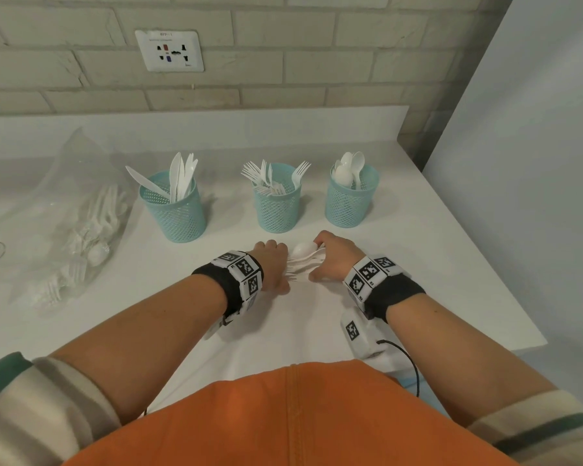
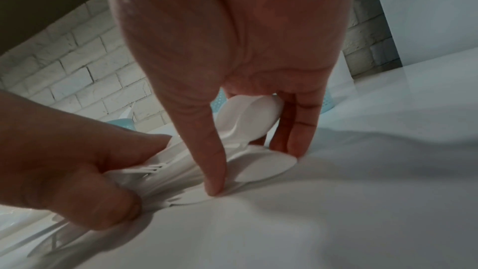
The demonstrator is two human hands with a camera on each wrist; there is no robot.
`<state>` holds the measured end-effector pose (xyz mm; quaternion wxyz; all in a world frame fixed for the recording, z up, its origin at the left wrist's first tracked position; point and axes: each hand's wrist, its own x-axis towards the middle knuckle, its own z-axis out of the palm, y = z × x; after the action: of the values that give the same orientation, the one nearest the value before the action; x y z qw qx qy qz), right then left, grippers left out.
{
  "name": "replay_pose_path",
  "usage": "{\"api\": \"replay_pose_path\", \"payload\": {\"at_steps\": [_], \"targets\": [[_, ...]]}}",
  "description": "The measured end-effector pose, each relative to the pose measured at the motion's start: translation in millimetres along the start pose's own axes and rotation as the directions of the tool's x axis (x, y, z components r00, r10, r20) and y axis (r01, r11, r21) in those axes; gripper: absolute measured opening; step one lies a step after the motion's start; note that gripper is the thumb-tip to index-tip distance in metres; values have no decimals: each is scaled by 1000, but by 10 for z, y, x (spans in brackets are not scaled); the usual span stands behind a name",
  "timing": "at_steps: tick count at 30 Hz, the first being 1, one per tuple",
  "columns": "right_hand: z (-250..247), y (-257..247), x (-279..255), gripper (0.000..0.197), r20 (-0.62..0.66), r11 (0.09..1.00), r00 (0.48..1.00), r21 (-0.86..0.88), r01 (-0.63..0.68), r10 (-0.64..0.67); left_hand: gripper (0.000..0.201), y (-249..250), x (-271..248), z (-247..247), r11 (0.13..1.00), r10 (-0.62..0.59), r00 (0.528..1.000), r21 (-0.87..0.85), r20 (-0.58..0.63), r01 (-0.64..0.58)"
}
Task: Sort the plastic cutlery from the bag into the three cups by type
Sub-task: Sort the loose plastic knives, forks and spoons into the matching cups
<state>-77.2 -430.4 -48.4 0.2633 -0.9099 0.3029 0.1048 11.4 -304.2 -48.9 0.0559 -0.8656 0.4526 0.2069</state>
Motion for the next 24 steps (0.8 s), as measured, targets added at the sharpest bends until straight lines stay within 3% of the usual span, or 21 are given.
{"api": "replay_pose_path", "payload": {"at_steps": [10, 16, 24], "targets": [[1, -39, -18, 48, 89, 998, 995, -42, 51, -47, 50, -85, 36, 18, 993, 109, 994, -51, 7, -108], [29, -65, -25, 44, 64, 995, 994, -27, 95, -93, 52, -124, 32, 26, 989, 135, 991, -54, -22, -136], [20, -53, -48, 52, 72, 997, 996, -38, 60, -57, 51, -128, 30, 20, 984, 163, 986, -77, 16, -161]]}}
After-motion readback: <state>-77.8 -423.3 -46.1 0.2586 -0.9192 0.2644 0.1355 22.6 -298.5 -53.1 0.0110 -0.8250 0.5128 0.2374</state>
